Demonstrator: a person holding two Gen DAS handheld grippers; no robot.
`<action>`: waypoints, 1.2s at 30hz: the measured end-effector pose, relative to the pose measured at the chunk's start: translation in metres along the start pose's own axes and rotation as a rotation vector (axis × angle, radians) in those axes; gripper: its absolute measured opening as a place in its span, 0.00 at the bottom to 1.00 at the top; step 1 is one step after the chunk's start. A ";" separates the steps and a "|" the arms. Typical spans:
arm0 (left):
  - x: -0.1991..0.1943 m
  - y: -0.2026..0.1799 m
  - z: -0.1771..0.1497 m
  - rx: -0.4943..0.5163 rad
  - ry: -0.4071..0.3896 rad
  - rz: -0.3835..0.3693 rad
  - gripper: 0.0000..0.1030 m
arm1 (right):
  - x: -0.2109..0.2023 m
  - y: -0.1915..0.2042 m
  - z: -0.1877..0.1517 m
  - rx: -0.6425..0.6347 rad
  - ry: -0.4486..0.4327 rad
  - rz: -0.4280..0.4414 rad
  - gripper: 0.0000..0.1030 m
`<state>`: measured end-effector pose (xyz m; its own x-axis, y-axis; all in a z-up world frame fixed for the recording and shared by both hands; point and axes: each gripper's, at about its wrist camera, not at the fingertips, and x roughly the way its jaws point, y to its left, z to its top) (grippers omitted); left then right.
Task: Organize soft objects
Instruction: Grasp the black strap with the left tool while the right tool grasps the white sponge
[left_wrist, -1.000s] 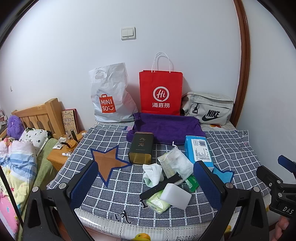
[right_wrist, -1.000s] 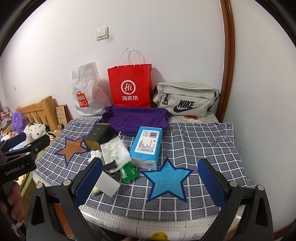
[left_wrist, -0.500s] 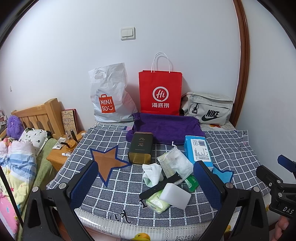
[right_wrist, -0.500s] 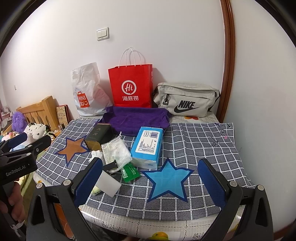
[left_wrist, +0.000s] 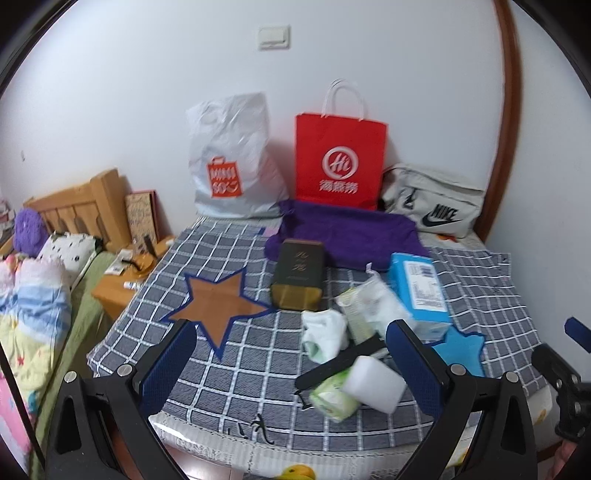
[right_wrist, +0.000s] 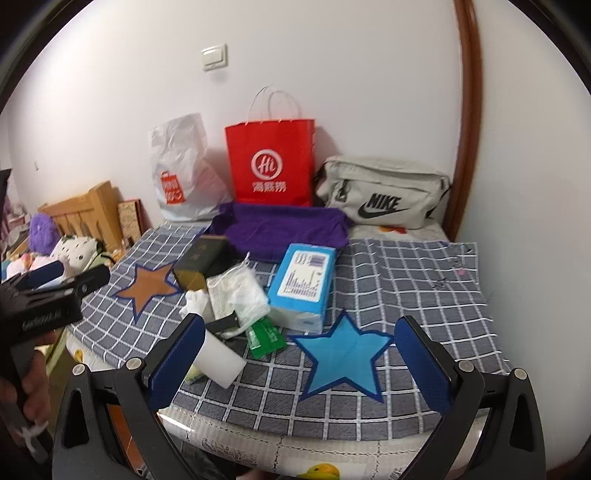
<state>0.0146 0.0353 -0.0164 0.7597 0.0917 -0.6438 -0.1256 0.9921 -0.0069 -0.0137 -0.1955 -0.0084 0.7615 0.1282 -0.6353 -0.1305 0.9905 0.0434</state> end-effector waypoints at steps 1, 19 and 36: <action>0.005 0.004 -0.002 -0.006 0.008 0.002 1.00 | 0.005 0.002 -0.001 -0.011 0.005 0.011 0.98; 0.102 0.025 -0.032 -0.011 0.176 -0.058 1.00 | 0.129 0.069 -0.053 -0.234 0.198 0.282 0.98; 0.145 0.021 -0.052 0.097 0.251 -0.186 1.00 | 0.164 0.072 -0.059 -0.269 0.215 0.335 0.59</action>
<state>0.0889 0.0654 -0.1493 0.5815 -0.1036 -0.8070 0.0711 0.9945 -0.0765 0.0641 -0.1059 -0.1549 0.5047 0.3972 -0.7665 -0.5279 0.8445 0.0901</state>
